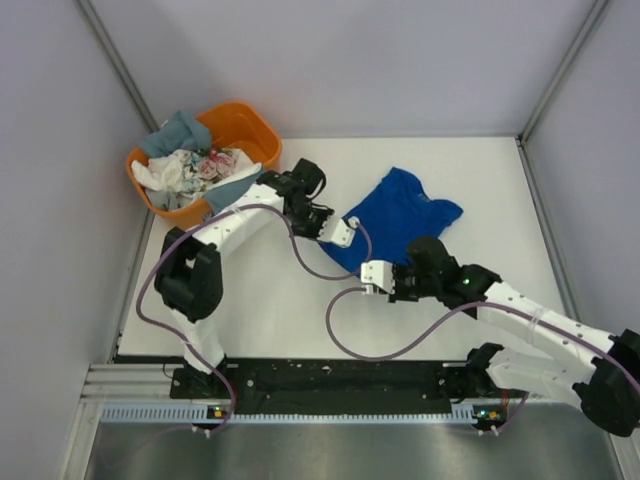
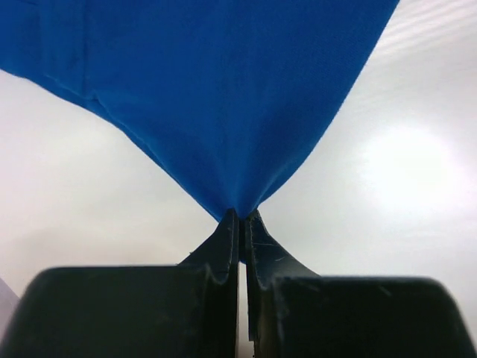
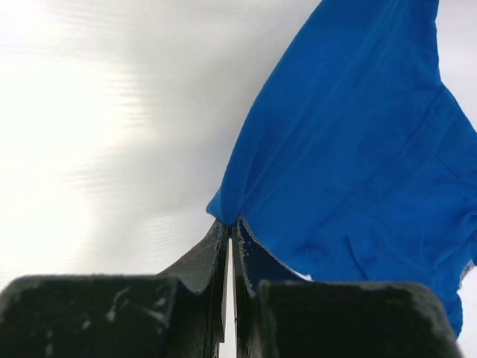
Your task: Fold and stack the t-shirts
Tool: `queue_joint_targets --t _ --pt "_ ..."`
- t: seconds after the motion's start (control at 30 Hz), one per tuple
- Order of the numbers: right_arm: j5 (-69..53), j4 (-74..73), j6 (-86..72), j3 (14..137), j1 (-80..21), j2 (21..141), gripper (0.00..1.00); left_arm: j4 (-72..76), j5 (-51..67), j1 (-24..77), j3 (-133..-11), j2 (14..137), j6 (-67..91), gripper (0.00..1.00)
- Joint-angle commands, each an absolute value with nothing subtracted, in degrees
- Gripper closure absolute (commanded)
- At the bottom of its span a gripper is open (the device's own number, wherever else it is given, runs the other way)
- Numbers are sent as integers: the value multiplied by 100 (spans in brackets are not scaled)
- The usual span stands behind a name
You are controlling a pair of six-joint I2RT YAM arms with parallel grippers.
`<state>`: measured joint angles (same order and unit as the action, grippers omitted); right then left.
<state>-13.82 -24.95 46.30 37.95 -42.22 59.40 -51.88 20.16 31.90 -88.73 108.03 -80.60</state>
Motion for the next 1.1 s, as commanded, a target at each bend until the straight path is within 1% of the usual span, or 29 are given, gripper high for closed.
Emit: queue_joint_targets --t 0.0,0.13,0.2,0.27,0.37,0.43,0.57,0.7,0.8,0.9,1.07 --pt "-1635 -3444 3763 4359 -4762 5485 100 -6967 2039 3138 -8938 9994 -7744 100" --pt "-1757 -3884 3341 4754 -5413 5361 100 -8092 1995 3138 -9385 9537 -7515 100" --pt "-1907 -4007 3130 4947 -5563 5335 100 -8541 2021 3138 -9693 9379 -7401 100" --pt "-2021 -4043 2901 5053 -5572 5265 100 -8779 2126 3103 -10018 9273 -7313 100" --pt "-1908 -3999 2813 5080 -5503 5124 100 -8711 2258 3094 -10309 9290 -7146 100" --pt "-1802 -3964 2611 5115 -5205 5106 100 -8474 2276 3103 -10353 9395 -6997 100" --pt "-1916 -3745 2294 4958 -4169 4957 100 -7622 2180 3094 -10537 9781 -6540 100" --pt "-2214 -3253 1961 4703 -3167 4931 100 -6586 2171 3111 -11063 10379 -5961 100" --pt "-2197 -2858 1741 4580 -2498 4992 100 -5865 2206 3129 -11521 10862 -5486 100" --pt "-2433 -2497 1539 4518 -1970 5228 100 -5477 2119 3190 -11882 11328 -5239 100" --pt "-2733 -1979 1275 4360 -1320 5931 100 -4792 1715 3296 -12032 11926 -4967 100"
